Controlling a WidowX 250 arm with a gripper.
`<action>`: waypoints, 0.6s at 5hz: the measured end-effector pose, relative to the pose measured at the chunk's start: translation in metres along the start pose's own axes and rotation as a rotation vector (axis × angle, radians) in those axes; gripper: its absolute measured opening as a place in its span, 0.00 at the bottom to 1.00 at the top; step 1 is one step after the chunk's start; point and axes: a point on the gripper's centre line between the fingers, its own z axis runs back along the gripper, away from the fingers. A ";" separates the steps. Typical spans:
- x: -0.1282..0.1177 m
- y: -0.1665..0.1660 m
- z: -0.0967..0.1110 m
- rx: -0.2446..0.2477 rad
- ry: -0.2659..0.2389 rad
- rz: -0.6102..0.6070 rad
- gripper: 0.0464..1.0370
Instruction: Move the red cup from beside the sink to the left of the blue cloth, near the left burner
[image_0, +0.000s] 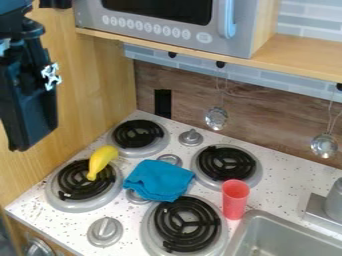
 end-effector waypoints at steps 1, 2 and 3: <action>0.000 0.000 -0.003 0.003 -0.002 0.007 0.96; 0.034 0.003 -0.028 0.084 -0.131 0.037 0.96; 0.073 -0.006 -0.058 0.060 -0.167 -0.031 0.96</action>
